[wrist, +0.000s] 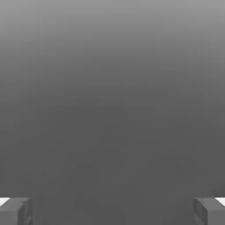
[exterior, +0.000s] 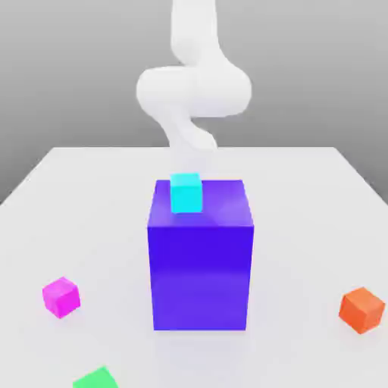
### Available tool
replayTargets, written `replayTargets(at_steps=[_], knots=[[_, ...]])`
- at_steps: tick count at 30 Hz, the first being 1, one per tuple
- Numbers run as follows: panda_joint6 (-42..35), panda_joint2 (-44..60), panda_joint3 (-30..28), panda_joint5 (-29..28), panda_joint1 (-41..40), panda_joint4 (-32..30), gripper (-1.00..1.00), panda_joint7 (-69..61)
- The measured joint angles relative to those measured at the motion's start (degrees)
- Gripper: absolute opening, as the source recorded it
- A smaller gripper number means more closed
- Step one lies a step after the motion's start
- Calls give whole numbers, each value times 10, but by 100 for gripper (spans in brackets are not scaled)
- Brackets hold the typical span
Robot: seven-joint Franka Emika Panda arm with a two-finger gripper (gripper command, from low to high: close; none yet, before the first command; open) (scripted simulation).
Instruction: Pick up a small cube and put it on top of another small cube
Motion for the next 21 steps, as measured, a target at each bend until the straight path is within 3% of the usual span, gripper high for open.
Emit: replayTargets(at_steps=[15,21], knots=[[163,320,-166,121,-30,-129,0,-85],[233,435,-204,117,-87,-183,0,-82]])
